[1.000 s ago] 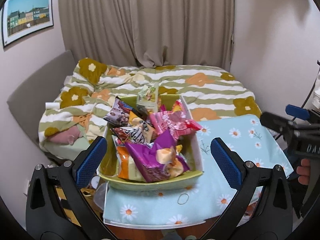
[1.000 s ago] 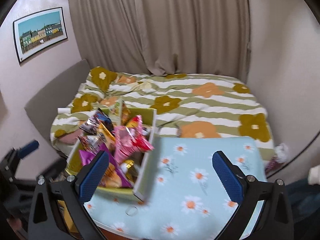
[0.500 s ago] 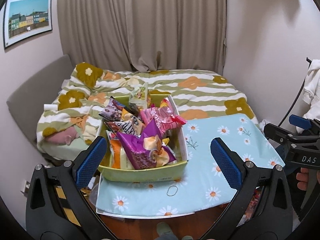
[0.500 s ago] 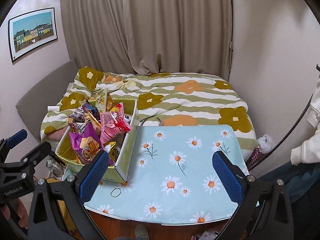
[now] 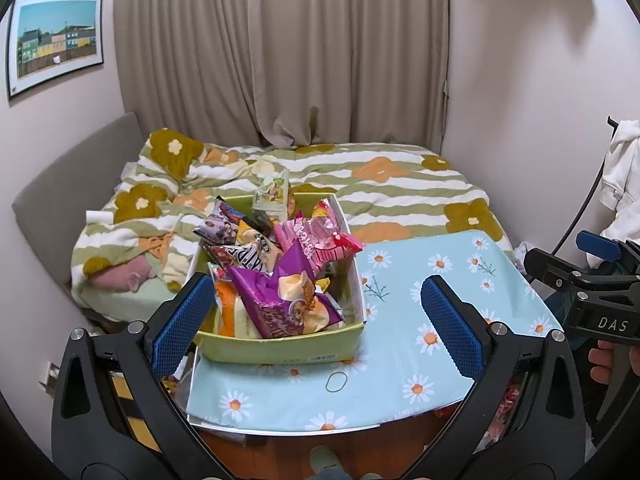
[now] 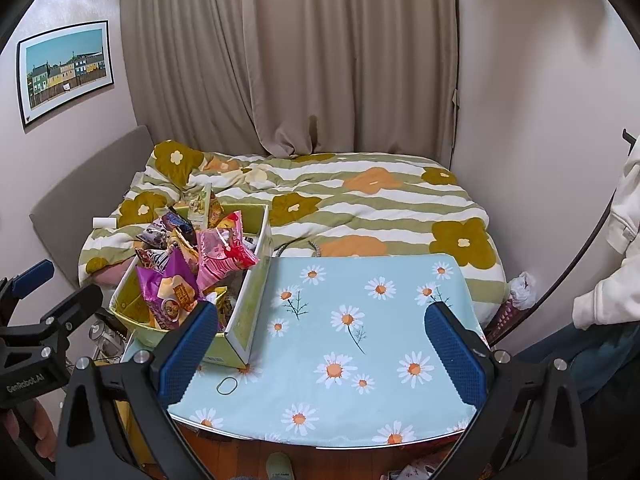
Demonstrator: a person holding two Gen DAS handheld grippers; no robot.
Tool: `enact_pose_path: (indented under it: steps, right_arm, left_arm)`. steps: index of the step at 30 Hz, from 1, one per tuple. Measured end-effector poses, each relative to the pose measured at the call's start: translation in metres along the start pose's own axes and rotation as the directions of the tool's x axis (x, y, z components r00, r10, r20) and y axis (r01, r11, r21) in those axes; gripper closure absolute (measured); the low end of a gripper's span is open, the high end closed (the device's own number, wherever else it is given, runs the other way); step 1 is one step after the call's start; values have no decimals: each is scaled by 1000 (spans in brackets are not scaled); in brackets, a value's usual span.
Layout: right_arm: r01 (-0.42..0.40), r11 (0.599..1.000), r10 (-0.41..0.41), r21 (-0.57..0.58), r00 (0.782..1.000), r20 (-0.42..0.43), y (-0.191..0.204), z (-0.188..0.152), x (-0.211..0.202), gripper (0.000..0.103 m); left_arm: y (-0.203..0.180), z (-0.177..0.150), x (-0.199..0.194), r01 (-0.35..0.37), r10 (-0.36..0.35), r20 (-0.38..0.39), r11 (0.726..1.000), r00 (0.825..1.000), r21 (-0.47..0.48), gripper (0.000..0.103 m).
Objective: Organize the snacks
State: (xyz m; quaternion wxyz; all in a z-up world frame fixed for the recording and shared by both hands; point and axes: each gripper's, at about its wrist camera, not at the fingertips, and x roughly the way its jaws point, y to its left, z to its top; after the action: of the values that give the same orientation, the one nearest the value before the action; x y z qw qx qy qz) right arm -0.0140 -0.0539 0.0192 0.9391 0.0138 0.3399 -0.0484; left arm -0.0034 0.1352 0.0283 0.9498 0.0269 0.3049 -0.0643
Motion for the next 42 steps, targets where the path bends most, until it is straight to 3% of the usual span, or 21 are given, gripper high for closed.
enact_pose_path:
  steps: [42]
  right_arm:
    - [1,1000,-1,6,1000,4,-7,1,5,0]
  left_arm:
    - [-11,5,0,-19,20,-7,1000,1000,13,0]
